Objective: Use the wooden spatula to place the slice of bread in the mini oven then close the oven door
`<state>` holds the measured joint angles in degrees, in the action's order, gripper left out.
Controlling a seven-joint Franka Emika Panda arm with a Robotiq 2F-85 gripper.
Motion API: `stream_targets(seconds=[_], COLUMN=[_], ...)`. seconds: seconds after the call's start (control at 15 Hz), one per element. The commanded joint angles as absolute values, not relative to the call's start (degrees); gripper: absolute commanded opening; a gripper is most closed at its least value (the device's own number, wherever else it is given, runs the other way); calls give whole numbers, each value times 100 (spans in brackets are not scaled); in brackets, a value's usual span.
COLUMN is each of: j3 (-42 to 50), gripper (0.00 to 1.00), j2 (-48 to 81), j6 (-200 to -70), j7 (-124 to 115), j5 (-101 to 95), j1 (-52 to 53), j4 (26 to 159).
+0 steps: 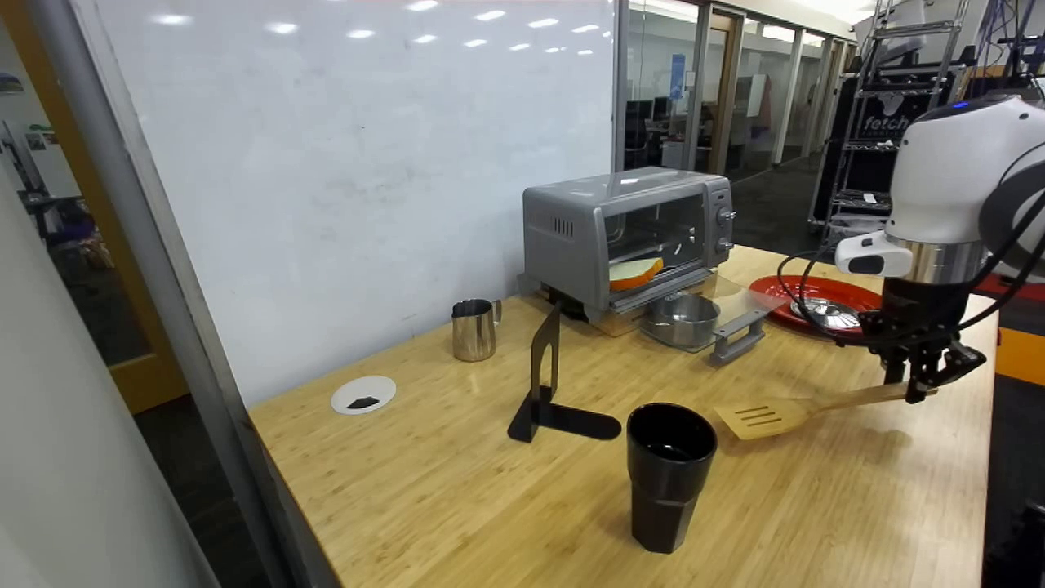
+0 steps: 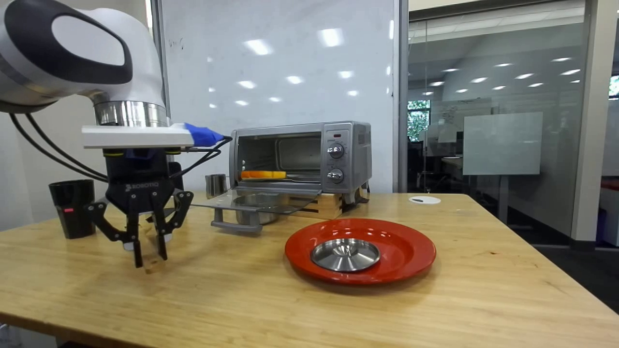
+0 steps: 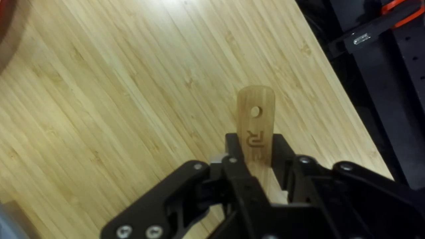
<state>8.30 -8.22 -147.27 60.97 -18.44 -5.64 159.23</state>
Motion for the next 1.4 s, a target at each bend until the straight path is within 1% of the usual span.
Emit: stream_targets(seconds=[0.0, 0.33, 0.4, 0.47, 0.53, 0.6, 0.73, 1.0, 1.33], j3=[997, 975, 964, 955, 951, 945, 939, 940, 1006], gripper=[7, 7, 9, 52, 53, 57, 73, 100, 100], j2=[-586, -419, -399, -389, -387, -390, -415, -585, -781], j6=[-15157, -15278, -15298, -15304, -15304, -15325, -15342, -15350, -15557], j7=[6823, 7495, 7569, 7626, 7667, 7686, 7705, 7576, 7597], j5=[-1335, -676, -626, -580, -550, -539, -552, -412, -123], j1=[-495, -513, -528, -535, -540, -544, -547, -543, -540], j4=[15937, 15932, 15931, 15931, 15931, 15931, 15929, 15911, 15870])
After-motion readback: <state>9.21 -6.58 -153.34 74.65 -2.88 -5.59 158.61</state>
